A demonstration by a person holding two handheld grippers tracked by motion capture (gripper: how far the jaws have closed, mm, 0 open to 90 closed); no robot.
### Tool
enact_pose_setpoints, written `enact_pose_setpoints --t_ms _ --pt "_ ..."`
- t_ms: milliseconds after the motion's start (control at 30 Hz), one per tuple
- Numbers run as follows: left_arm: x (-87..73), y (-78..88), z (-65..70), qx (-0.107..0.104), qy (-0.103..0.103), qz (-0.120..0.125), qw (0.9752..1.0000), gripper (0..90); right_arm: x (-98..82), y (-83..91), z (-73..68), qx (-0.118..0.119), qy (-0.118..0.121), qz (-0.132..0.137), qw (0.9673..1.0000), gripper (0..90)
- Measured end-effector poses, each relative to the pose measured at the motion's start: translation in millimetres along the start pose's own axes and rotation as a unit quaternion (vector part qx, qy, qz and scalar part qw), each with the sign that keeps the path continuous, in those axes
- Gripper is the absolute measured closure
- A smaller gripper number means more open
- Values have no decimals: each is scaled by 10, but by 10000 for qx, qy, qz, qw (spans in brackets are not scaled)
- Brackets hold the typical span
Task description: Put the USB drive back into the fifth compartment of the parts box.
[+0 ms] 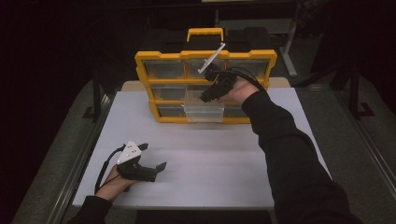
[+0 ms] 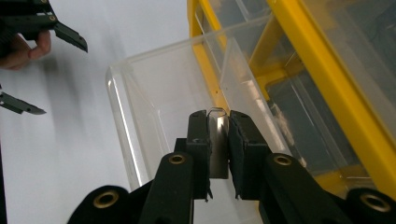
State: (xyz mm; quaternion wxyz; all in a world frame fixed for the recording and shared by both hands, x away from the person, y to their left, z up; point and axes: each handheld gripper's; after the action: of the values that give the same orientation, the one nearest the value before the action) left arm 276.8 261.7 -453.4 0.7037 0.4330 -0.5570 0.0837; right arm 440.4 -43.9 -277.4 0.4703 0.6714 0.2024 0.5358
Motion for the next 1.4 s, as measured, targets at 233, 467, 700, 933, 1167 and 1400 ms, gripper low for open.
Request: enact_pose_setpoints --t_ms 233,467,700,933,1167,1400 --pt "-1 -1 0 2 -5 -5 10000 0 -10 -4 10 -53 -8 31 10000 712" --pt "-2 -3 3 1 -8 -7 10000 0 -27 77 26 40 -88 166 9998 872" --pt "-7 3 3 19 -1 -13 10000 0 -35 172 13 162 -131 392 9990 887" --pt "-19 10 2 31 -1 -26 10000 0 -47 270 -65 190 -97 452 9987 887" --pt "-33 23 1 62 11 -45 10000 0 -93 332 -161 343 -57 564 9978 886" --pt "-28 16 -5 62 20 -46 10000 0 -150 343 -275 451 -24 593 9972 886"
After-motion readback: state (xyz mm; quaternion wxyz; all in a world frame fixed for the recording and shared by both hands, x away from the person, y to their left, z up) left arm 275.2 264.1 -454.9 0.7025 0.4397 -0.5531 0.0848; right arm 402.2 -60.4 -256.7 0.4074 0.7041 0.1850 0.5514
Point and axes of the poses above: each handheld gripper's, and its own axes: y roughly backward along the jaws, x roughly out of its top, z roughly to its right, and after that the axes turned 3 degrees about -z, right-handed
